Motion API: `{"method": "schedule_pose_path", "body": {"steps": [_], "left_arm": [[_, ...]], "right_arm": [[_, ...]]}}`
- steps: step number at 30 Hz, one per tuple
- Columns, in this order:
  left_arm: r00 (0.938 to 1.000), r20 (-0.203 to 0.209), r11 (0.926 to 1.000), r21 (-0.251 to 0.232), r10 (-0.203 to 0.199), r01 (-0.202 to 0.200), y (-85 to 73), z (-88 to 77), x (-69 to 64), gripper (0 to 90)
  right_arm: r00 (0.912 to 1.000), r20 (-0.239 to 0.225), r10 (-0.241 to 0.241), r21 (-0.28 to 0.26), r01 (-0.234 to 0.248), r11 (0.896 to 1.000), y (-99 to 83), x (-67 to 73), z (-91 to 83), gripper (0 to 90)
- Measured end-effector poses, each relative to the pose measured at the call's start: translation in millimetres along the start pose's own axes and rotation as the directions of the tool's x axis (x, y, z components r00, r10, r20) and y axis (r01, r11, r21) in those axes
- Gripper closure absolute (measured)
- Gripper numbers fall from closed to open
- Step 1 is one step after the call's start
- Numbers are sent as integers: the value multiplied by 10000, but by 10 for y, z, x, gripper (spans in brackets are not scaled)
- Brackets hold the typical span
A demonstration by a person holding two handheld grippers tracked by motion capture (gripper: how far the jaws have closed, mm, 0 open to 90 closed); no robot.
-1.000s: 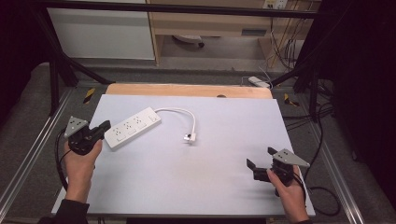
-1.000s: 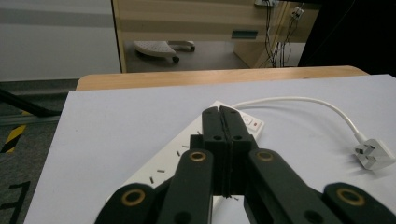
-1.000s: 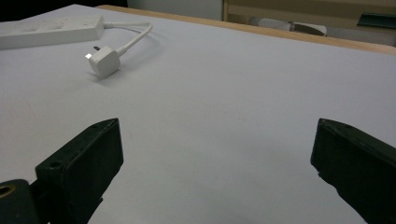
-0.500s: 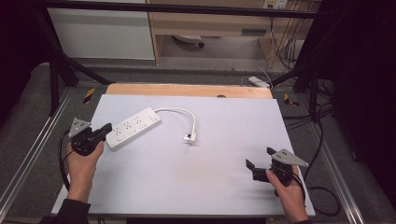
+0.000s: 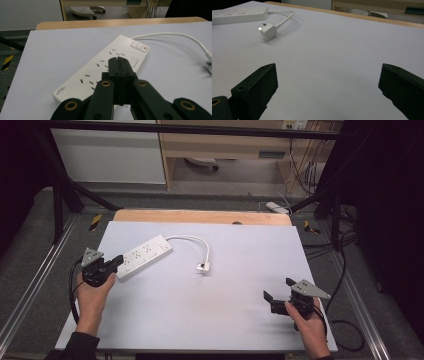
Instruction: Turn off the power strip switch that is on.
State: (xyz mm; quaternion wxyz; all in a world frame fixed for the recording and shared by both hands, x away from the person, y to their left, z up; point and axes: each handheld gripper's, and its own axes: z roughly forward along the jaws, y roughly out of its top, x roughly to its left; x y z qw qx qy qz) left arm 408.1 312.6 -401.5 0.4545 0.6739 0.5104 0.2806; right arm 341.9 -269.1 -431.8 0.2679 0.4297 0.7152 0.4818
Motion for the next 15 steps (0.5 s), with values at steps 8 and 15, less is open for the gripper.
{"method": "schedule_pose_path", "body": {"steps": [8,15], "left_arm": [[10000,25,9997,221,58,-59,-38,57,-7,900],[10000,-36,9994,352,5,-4,-63,73,10,900]], "right_arm": [[10000,16,27,11,-27,10000,1,0,1,28],[10000,2,-9,25,9,10000,2,1,1,28]]}}
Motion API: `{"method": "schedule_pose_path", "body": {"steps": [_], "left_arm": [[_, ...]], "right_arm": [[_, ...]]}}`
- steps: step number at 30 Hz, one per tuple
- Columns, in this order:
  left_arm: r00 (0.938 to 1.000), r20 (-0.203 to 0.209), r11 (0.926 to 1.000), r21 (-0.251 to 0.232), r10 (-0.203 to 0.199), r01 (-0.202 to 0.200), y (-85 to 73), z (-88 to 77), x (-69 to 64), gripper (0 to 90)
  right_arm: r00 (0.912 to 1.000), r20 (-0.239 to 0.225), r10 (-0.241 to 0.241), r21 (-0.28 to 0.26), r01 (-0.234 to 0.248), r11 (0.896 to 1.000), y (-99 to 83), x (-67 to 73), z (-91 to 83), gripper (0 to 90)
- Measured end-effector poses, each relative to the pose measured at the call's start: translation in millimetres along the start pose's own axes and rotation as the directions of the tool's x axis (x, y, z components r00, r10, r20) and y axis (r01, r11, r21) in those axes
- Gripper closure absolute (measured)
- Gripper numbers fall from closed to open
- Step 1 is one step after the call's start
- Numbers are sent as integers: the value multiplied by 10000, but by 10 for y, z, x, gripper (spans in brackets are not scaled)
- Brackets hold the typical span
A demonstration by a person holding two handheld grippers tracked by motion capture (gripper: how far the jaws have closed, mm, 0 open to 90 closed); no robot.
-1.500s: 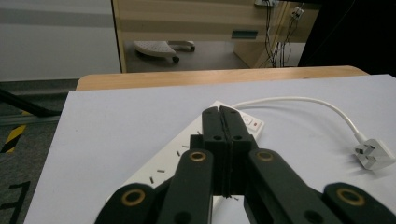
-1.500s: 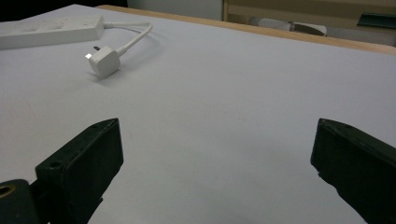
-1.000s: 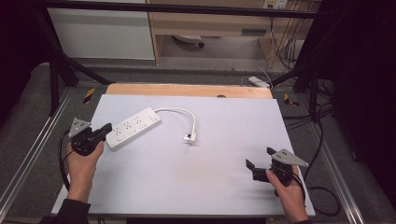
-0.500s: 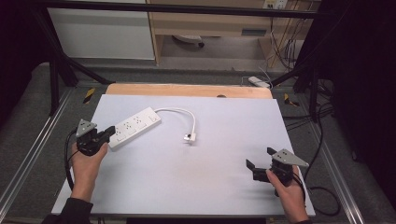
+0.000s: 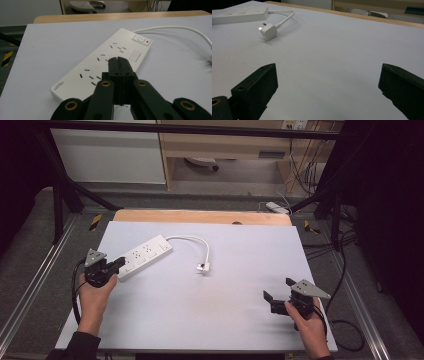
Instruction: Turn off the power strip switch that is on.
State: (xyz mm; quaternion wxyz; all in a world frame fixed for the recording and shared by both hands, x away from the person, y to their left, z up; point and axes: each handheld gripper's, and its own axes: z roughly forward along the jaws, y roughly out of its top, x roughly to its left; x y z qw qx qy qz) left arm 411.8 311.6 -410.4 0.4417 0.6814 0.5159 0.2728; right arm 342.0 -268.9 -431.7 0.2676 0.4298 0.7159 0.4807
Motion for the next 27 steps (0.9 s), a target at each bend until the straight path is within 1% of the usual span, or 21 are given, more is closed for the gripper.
{"method": "schedule_pose_path", "body": {"steps": [23,27], "left_arm": [[10000,-36,9995,300,30,-29,-56,54,23,900],[10000,-45,9991,412,53,-51,-64,65,30,900]], "right_arm": [[10000,20,-22,67,22,10000,-1,7,5,28],[10000,-1,-11,88,11,10000,-1,9,9,28]]}}
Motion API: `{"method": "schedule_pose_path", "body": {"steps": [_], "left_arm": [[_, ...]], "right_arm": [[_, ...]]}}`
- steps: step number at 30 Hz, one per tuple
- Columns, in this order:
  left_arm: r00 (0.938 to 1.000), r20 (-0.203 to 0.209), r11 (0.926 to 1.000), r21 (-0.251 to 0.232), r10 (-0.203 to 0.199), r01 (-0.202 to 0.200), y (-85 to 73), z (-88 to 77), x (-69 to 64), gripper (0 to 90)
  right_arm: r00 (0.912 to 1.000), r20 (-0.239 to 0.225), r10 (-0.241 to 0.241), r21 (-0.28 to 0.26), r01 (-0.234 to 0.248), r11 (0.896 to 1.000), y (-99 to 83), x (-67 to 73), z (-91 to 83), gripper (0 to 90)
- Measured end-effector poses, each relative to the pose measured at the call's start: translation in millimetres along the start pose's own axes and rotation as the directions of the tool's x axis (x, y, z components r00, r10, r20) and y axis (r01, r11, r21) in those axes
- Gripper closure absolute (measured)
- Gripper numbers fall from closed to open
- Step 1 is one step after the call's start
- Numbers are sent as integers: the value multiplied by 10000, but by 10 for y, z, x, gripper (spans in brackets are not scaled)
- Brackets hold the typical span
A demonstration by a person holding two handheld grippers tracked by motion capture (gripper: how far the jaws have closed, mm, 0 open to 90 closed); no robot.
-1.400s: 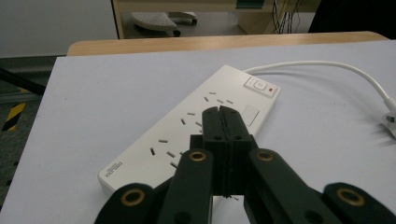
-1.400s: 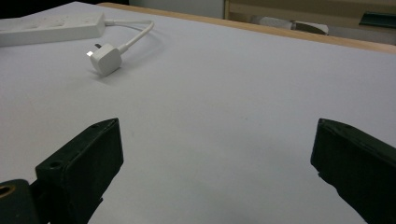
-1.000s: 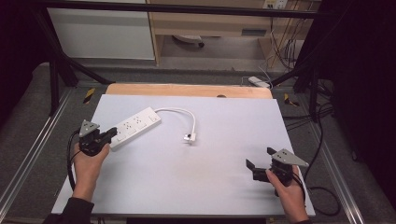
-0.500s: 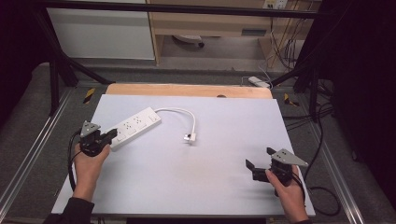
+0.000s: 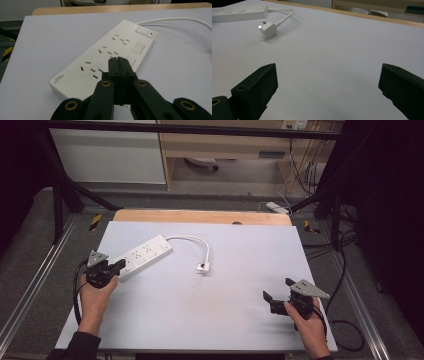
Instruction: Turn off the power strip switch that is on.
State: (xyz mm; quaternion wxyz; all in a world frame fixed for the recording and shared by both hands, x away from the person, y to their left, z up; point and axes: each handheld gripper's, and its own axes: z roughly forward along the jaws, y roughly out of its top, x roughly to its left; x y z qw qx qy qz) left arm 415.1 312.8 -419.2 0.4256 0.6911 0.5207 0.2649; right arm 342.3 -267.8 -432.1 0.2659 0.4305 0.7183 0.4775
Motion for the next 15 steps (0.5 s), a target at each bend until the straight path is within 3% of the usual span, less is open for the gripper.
{"method": "schedule_pose_path", "body": {"steps": [15], "left_arm": [[10000,-27,9991,422,1,0,-33,92,13,900]], "right_arm": [[10000,-9,-13,57,13,10000,-4,-1,6,28]]}}
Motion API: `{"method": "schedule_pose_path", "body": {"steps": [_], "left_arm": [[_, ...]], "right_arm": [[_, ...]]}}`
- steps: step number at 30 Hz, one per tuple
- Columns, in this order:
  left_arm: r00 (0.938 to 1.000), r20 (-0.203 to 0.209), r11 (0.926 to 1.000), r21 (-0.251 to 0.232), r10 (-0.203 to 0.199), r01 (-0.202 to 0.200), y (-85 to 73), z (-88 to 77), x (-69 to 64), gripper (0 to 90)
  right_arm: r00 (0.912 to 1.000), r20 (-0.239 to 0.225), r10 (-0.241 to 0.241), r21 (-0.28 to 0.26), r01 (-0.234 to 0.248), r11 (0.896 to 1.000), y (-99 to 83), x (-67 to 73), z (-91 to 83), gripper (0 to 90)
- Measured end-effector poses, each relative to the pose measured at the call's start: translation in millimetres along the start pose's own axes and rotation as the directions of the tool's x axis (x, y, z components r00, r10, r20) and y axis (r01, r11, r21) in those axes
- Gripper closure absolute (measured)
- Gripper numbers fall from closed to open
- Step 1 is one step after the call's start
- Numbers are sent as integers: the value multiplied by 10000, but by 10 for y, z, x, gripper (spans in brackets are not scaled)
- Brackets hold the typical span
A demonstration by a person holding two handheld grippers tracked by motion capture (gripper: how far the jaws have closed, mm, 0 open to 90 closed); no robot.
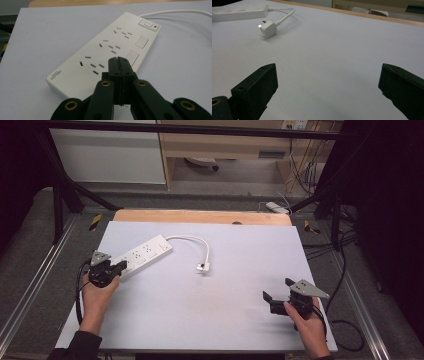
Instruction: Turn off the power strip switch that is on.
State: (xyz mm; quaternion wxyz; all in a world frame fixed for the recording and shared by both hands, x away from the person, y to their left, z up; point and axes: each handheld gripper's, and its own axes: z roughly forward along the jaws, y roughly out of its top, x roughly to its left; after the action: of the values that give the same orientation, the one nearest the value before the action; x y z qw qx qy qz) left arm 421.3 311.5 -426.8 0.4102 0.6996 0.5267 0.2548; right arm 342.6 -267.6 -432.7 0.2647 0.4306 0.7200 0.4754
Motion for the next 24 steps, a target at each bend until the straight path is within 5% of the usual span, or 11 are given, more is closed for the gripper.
{"method": "schedule_pose_path", "body": {"steps": [24], "left_arm": [[10000,48,9992,405,35,-37,-65,59,27,900]], "right_arm": [[10000,-4,34,21,-34,10000,2,1,4,31]]}}
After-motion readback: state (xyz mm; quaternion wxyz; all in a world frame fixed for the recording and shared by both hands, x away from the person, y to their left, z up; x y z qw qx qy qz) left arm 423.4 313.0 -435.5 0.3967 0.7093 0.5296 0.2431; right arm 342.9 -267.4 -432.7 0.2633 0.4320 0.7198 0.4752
